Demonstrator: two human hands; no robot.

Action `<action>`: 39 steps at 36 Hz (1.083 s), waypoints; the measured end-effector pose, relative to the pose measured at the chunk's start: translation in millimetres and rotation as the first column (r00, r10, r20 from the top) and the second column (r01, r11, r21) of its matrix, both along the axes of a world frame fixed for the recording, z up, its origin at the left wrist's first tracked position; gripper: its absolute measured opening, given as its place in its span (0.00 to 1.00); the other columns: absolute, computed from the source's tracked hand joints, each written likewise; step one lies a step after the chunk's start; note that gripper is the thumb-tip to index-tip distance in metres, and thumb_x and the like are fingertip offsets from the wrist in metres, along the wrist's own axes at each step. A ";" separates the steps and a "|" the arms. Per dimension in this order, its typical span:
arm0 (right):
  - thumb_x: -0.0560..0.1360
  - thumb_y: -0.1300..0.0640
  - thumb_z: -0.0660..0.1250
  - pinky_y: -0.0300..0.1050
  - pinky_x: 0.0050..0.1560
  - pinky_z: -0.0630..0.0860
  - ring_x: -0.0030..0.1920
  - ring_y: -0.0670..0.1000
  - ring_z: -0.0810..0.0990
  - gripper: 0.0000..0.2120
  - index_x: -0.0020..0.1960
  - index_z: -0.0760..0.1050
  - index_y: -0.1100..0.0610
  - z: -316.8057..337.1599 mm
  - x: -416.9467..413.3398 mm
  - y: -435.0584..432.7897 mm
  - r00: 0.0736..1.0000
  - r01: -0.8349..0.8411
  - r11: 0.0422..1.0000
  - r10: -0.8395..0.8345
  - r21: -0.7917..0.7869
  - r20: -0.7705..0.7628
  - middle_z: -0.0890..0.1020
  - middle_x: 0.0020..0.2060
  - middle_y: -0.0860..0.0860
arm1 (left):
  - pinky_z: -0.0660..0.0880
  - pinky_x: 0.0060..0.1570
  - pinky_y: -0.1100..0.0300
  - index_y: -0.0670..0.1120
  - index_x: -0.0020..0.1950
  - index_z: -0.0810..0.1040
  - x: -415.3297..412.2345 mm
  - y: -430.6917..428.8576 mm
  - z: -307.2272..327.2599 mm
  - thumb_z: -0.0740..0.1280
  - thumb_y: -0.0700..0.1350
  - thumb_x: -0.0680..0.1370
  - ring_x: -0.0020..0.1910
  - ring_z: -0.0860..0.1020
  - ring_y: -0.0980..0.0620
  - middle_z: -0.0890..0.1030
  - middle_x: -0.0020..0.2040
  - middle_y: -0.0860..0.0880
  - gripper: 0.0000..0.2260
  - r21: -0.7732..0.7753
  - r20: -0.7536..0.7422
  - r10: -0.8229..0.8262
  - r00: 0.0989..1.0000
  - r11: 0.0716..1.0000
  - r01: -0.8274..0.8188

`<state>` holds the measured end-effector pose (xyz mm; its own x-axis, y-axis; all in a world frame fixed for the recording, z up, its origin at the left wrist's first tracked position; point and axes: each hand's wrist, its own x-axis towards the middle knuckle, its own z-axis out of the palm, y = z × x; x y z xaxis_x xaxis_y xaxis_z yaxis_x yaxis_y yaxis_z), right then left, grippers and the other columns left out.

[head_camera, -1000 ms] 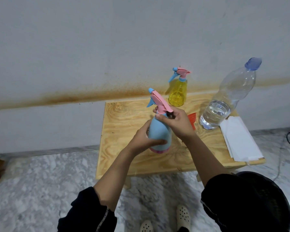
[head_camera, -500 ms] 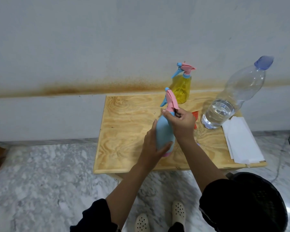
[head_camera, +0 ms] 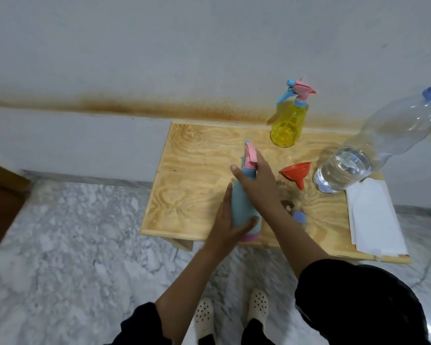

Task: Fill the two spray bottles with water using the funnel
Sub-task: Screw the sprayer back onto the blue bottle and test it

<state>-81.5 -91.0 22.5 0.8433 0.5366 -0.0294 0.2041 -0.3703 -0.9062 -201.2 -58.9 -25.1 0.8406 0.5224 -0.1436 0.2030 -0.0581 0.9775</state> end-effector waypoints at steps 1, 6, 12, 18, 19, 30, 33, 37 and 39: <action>0.72 0.48 0.69 0.43 0.49 0.68 0.52 0.50 0.72 0.24 0.64 0.68 0.57 -2.0 1.1 2.4 0.999 -0.011 1.000 0.011 -0.009 0.032 0.74 0.50 0.54 | 0.66 0.69 0.55 0.50 0.76 0.52 -0.8 -1.5 -0.5 0.72 0.54 0.69 0.72 0.63 0.58 0.60 0.75 0.51 0.42 -0.022 -0.001 0.007 1.000 1.000 -0.007; 0.74 0.53 0.69 0.44 0.36 0.63 0.37 0.52 0.68 0.15 0.47 0.72 0.65 -10.2 4.1 11.2 0.989 -0.148 0.989 0.148 -0.008 -0.021 0.68 0.33 0.57 | 0.69 0.66 0.60 0.52 0.76 0.48 -9.2 -12.8 -9.3 0.71 0.51 0.71 0.72 0.64 0.57 0.58 0.76 0.52 0.41 -0.113 -0.022 0.073 0.997 0.991 -0.075; 0.75 0.47 0.66 0.40 0.38 0.66 0.46 0.50 0.73 0.14 0.54 0.69 0.54 -33.9 -6.7 20.1 0.936 -0.305 0.931 0.254 -0.200 -0.244 0.75 0.46 0.50 | 0.71 0.65 0.56 0.58 0.74 0.49 -21.7 -23.5 -29.2 0.71 0.57 0.68 0.69 0.67 0.57 0.62 0.73 0.54 0.42 -0.157 -0.072 0.188 0.979 0.968 -0.197; 0.75 0.55 0.65 0.41 0.40 0.64 0.43 0.51 0.72 0.11 0.56 0.72 0.57 -40.6 -24.1 26.9 0.908 -0.377 0.909 0.325 -0.178 -0.265 0.75 0.40 0.50 | 0.71 0.63 0.60 0.56 0.74 0.48 -29.8 -35.5 -38.9 0.73 0.56 0.69 0.66 0.67 0.67 0.63 0.69 0.64 0.43 -0.183 -0.047 0.282 0.958 0.941 -0.286; 0.75 0.57 0.65 0.41 0.41 0.64 0.43 0.51 0.72 0.13 0.59 0.72 0.58 -40.2 -25.9 28.0 0.903 -0.385 0.907 0.333 -0.168 -0.270 0.75 0.42 0.52 | 0.71 0.62 0.62 0.59 0.72 0.49 -30.2 -36.4 -37.9 0.72 0.54 0.70 0.66 0.67 0.68 0.63 0.68 0.63 0.40 -0.176 -0.045 0.297 0.954 0.937 -0.301; 0.75 0.60 0.63 0.44 0.42 0.65 0.42 0.55 0.71 0.14 0.60 0.71 0.61 -39.1 -42.2 38.4 0.869 -0.491 0.843 0.454 -0.222 -0.197 0.74 0.41 0.55 | 0.69 0.67 0.51 0.61 0.73 0.51 -37.6 -42.1 -37.4 0.73 0.61 0.67 0.70 0.67 0.55 0.64 0.72 0.57 0.42 -0.221 -0.018 0.432 0.902 0.878 -0.425; 0.75 0.59 0.63 0.43 0.42 0.65 0.42 0.54 0.71 0.10 0.55 0.72 0.60 -38.1 -44.7 39.5 0.858 -0.505 0.832 0.455 -0.230 -0.238 0.74 0.39 0.54 | 0.69 0.67 0.52 0.59 0.74 0.51 -39.6 -42.9 -38.6 0.73 0.55 0.69 0.71 0.66 0.55 0.64 0.72 0.56 0.42 -0.213 -0.040 0.436 0.899 0.876 -0.434; 0.74 0.60 0.63 0.44 0.42 0.63 0.40 0.54 0.69 0.13 0.35 0.61 0.50 -41.8 -46.4 43.6 0.876 -0.476 0.841 0.429 -0.258 -0.219 0.67 0.32 0.47 | 0.67 0.69 0.50 0.60 0.73 0.51 -41.1 -44.2 -38.9 0.71 0.53 0.70 0.72 0.64 0.56 0.62 0.74 0.55 0.39 -0.202 -0.052 0.433 0.900 0.878 -0.434; 0.74 0.61 0.62 0.44 0.41 0.63 0.39 0.54 0.69 0.16 0.34 0.59 0.50 -40.7 -47.2 44.4 0.879 -0.473 0.839 0.430 -0.268 -0.206 0.67 0.31 0.47 | 0.66 0.69 0.46 0.54 0.76 0.51 -41.4 -44.5 -37.8 0.71 0.52 0.71 0.72 0.65 0.54 0.63 0.74 0.51 0.40 -0.207 -0.046 0.437 0.898 0.876 -0.436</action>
